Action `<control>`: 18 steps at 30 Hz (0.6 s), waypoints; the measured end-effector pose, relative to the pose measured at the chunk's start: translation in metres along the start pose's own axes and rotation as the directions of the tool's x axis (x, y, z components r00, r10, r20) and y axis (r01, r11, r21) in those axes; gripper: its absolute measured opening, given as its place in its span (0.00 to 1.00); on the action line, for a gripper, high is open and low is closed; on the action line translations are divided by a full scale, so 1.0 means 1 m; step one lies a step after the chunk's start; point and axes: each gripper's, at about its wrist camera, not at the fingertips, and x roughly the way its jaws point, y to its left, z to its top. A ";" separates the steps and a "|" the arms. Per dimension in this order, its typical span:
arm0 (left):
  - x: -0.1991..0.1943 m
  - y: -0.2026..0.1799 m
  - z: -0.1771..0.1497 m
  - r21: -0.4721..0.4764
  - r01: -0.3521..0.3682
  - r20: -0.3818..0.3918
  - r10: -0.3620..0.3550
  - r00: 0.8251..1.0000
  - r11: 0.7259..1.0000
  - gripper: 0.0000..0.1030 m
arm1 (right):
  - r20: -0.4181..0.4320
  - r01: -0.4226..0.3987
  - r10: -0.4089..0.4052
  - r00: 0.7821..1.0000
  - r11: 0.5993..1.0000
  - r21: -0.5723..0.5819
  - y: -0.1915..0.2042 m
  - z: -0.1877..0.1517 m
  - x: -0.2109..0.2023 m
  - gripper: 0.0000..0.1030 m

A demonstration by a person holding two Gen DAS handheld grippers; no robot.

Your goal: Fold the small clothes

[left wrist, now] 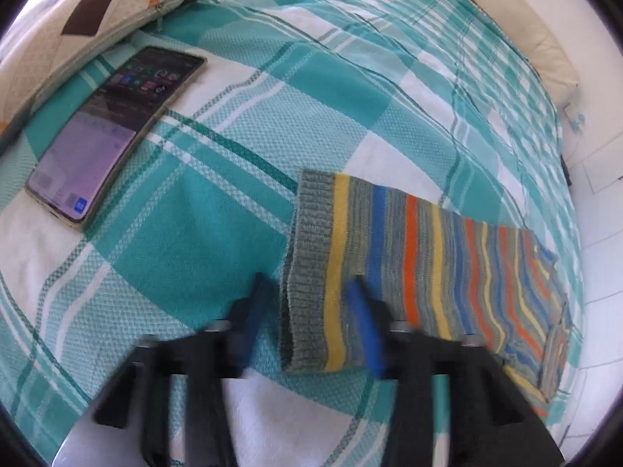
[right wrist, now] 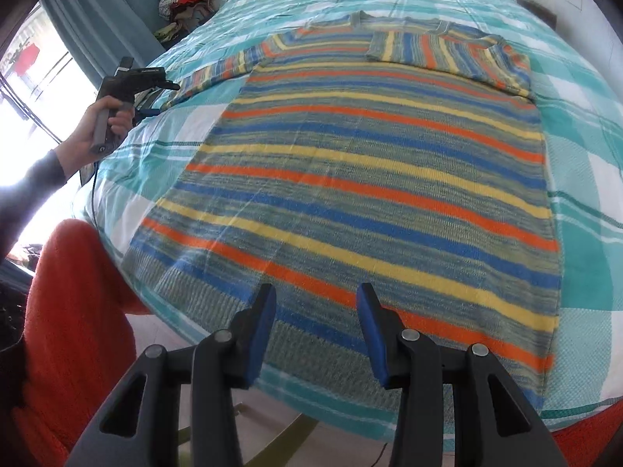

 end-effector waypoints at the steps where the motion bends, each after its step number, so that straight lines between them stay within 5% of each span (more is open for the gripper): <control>1: -0.005 -0.008 0.003 0.006 0.029 0.003 -0.029 1.000 1.000 0.01 | 0.012 -0.001 0.001 1.000 1.000 0.000 -0.001 0.001 -0.002 0.42; 4: -0.047 -0.061 0.005 0.155 0.049 0.104 -0.066 0.992 0.987 0.01 | 0.063 -0.009 0.009 0.998 1.000 0.007 -0.005 0.002 -0.010 0.42; 6: -0.075 -0.116 0.002 0.291 0.071 0.141 -0.116 0.983 0.954 0.01 | 0.089 -0.022 0.020 0.996 1.000 0.023 -0.010 0.002 -0.014 0.42; 13: -0.114 -0.299 -0.067 0.640 0.202 0.076 -0.322 0.944 0.741 0.02 | 0.124 -0.032 0.027 0.992 0.999 0.041 -0.019 -0.001 -0.021 0.42; 15: -0.093 -0.332 -0.090 0.671 0.211 0.023 -0.305 0.952 0.711 0.10 | 0.133 -0.035 0.028 0.991 0.998 0.049 -0.023 -0.004 -0.024 0.42; 17: -0.063 -0.347 -0.105 0.658 0.226 -0.054 -0.255 0.965 0.718 0.48 | 0.144 -0.032 0.023 0.989 0.998 0.059 -0.027 -0.006 -0.026 0.42; 18: -0.053 -0.347 -0.110 0.646 0.217 -0.070 -0.226 0.972 0.732 0.56 | 0.147 -0.029 0.019 0.989 0.998 0.064 -0.029 -0.007 -0.027 0.42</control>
